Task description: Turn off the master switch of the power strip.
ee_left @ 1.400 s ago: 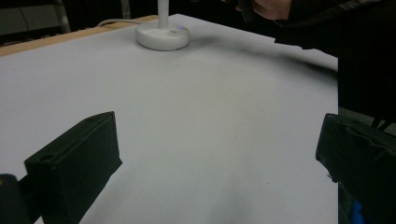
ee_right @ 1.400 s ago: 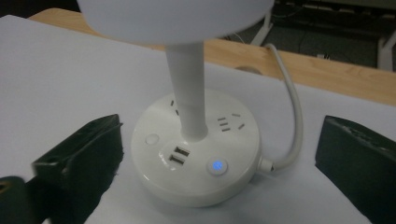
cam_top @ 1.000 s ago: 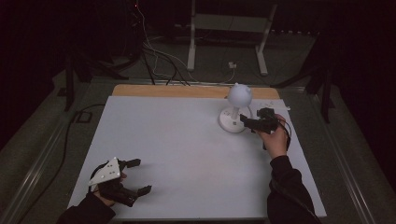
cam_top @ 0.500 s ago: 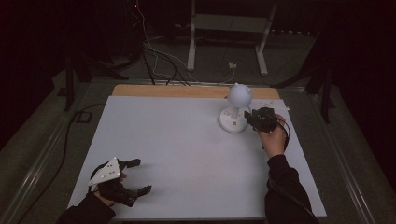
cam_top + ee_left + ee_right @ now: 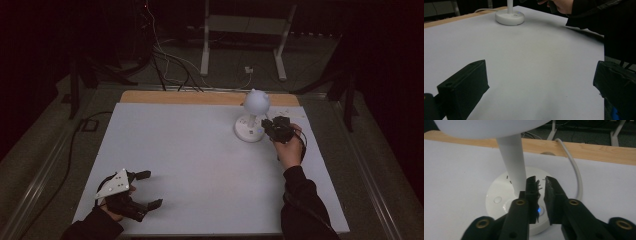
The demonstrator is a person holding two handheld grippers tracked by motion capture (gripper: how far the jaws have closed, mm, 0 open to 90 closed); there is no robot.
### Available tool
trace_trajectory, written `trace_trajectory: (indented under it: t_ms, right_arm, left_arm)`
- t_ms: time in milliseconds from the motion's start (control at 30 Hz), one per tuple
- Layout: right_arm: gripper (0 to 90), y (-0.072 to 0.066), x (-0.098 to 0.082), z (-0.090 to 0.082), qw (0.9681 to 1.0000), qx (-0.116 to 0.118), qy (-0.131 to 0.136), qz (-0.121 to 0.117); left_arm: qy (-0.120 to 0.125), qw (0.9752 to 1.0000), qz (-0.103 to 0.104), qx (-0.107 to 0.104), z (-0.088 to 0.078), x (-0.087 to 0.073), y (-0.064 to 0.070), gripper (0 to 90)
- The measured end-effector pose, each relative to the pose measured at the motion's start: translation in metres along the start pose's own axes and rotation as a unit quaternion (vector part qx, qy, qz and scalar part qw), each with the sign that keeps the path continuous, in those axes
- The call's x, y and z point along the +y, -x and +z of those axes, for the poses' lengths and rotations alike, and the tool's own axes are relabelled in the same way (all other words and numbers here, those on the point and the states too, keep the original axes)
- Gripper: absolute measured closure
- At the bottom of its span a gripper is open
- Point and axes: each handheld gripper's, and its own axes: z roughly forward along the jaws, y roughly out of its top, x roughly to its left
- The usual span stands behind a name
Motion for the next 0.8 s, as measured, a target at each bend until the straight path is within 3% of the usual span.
trace_trajectory:
  t_ms: [267, 433, 533, 800]
  right_arm:
    - [90.0, -0.002, -0.005, 0.006, 0.9998, -0.009, -0.014, -0.010]
    - [90.0, -0.006, -0.009, 0.011, 0.9986, -0.016, -0.021, -0.045]
    - [90.0, -0.007, -0.011, 0.014, 0.9980, -0.019, -0.024, -0.055]
    - [90.0, -0.007, -0.014, 0.019, 0.9979, -0.023, -0.028, -0.053]
  left_arm:
    - [0.001, 1.0000, 0.000, 0.000, 0.000, 0.000, 0.000, 0.3]
    - [0.000, 1.0000, -0.002, 0.000, 0.000, 0.000, 0.000, 0.3]
    - [0.000, 1.0000, -0.001, 0.000, 0.000, 0.000, 0.000, 0.3]
    - [0.001, 1.0000, -0.002, 0.000, 0.000, 0.000, 0.000, 0.3]
